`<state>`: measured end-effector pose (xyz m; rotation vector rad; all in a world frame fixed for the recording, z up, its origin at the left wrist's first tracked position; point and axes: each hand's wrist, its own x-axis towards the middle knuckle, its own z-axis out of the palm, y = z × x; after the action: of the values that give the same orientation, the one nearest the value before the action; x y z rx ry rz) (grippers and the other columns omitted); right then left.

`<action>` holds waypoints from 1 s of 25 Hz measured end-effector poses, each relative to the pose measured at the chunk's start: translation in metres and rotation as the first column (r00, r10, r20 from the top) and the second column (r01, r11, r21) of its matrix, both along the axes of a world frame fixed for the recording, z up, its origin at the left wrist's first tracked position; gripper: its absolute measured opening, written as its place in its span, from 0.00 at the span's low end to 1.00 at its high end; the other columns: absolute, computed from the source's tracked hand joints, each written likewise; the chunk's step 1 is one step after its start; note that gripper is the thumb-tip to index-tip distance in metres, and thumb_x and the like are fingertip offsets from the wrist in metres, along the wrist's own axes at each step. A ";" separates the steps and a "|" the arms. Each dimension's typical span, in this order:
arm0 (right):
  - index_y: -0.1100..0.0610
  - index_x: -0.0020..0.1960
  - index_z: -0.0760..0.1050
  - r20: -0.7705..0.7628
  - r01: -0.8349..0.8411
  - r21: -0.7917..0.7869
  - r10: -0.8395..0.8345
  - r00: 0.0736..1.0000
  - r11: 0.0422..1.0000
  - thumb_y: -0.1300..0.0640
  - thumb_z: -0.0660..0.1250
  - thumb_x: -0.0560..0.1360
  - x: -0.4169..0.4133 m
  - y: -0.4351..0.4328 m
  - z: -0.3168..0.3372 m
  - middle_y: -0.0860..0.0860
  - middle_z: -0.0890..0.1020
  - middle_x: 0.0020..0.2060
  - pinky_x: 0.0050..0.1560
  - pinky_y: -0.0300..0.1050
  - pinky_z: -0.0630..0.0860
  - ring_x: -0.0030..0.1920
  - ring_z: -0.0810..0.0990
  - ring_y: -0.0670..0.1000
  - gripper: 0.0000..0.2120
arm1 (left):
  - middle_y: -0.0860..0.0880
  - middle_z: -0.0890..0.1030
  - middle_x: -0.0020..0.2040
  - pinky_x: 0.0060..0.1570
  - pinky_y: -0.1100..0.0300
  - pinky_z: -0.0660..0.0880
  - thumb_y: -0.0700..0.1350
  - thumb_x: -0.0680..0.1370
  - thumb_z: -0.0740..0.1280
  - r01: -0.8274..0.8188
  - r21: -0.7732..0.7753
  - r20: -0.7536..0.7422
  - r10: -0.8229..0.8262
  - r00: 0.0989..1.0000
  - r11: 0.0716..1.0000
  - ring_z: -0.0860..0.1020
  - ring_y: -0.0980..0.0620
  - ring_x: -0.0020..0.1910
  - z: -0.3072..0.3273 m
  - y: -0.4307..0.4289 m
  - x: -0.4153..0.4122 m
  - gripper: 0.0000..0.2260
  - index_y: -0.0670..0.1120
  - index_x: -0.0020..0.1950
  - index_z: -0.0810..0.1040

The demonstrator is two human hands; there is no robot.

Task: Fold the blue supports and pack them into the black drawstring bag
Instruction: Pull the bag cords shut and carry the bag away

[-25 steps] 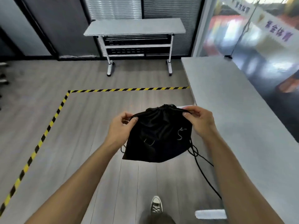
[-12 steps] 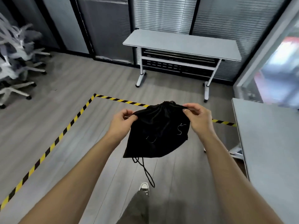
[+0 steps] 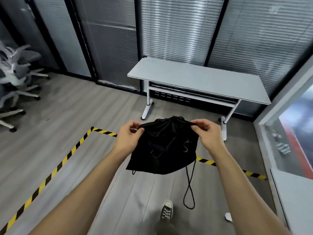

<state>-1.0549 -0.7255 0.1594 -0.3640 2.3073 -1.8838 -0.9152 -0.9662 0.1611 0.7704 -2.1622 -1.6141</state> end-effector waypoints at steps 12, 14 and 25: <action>0.54 0.46 0.85 -0.047 -0.082 -0.044 0.080 0.996 0.996 0.67 0.72 0.75 -0.356 -0.171 0.037 0.49 0.87 0.41 0.43 0.29 0.76 0.41 0.85 0.40 0.09 | 0.40 0.83 0.44 0.42 0.58 0.77 0.38 0.78 0.69 -0.136 -0.107 -0.094 0.126 0.988 0.985 0.79 0.49 0.40 0.031 -0.164 -0.347 0.02 0.44 0.48 0.80; 0.55 0.46 0.85 -0.087 -0.071 -0.053 0.066 0.994 0.996 0.67 0.72 0.74 -0.411 -0.203 0.053 0.49 0.87 0.41 0.46 0.33 0.78 0.42 0.85 0.43 0.08 | 0.41 0.83 0.44 0.47 0.52 0.79 0.37 0.78 0.69 -0.138 -0.140 -0.149 0.117 0.982 0.980 0.79 0.49 0.41 0.042 -0.194 -0.403 0.02 0.43 0.49 0.81; 0.50 0.46 0.85 -0.353 0.188 -0.053 -0.194 0.915 0.981 0.63 0.71 0.73 -0.731 -0.365 0.165 0.47 0.87 0.42 0.56 0.46 0.82 0.44 0.86 0.45 0.09 | 0.47 0.76 0.44 0.44 0.45 0.82 0.41 0.75 0.70 0.142 0.003 -0.431 -0.126 0.894 0.990 0.78 0.49 0.41 0.128 -0.357 -0.734 0.07 0.54 0.43 0.81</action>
<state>-1.7863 -1.0902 0.3241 -0.5428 2.6452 -2.0784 -1.6492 -1.3237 0.2892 0.2380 -1.9011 -1.7001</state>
